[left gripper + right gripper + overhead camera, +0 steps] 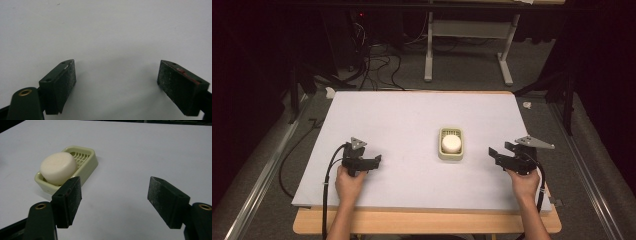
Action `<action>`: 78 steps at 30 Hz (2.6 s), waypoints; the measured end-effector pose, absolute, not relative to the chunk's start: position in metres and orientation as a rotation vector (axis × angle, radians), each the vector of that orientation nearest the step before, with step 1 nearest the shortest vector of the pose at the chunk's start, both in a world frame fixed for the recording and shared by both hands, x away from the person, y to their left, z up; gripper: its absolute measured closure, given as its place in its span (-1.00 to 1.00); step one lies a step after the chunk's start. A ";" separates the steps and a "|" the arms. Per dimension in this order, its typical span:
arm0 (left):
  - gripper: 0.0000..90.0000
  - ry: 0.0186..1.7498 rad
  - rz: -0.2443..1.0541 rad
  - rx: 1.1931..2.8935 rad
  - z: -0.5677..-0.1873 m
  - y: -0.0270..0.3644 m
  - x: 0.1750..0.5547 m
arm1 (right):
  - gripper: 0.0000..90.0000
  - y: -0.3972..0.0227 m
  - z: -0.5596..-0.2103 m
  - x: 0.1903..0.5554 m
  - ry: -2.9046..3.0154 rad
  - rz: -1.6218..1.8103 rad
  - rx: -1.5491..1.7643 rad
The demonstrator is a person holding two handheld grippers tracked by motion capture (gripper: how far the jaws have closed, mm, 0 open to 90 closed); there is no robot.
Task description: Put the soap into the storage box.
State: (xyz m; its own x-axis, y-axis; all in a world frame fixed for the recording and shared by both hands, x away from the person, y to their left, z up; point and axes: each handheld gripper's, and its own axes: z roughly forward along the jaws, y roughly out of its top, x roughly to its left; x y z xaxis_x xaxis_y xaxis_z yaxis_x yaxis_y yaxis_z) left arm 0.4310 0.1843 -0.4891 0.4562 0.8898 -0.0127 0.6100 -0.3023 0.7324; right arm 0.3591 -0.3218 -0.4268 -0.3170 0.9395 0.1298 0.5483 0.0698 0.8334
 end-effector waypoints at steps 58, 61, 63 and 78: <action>-0.65 1.247 0.529 2.029 -0.489 0.184 0.431 | -0.34 -0.298 -0.474 0.364 1.982 1.022 1.550; -0.65 1.247 0.529 2.029 -0.489 0.184 0.431 | -0.34 -0.298 -0.475 0.366 1.985 0.999 1.552; -0.65 1.247 0.529 2.029 -0.489 0.184 0.431 | -0.34 -0.297 -0.477 0.367 1.984 0.974 1.559; -0.65 1.247 0.529 2.029 -0.489 0.184 0.431 | -0.38 -0.288 -0.481 0.369 2.015 0.869 1.533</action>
State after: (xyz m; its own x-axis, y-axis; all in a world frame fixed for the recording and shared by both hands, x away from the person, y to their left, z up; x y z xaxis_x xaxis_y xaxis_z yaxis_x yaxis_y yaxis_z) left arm 0.4309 0.1842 -0.4891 0.4563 0.8897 -0.0119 0.6097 -0.3029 0.7324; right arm 0.3689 -0.2882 -0.4812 -0.2726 0.9620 0.0143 0.6706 0.1793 0.7198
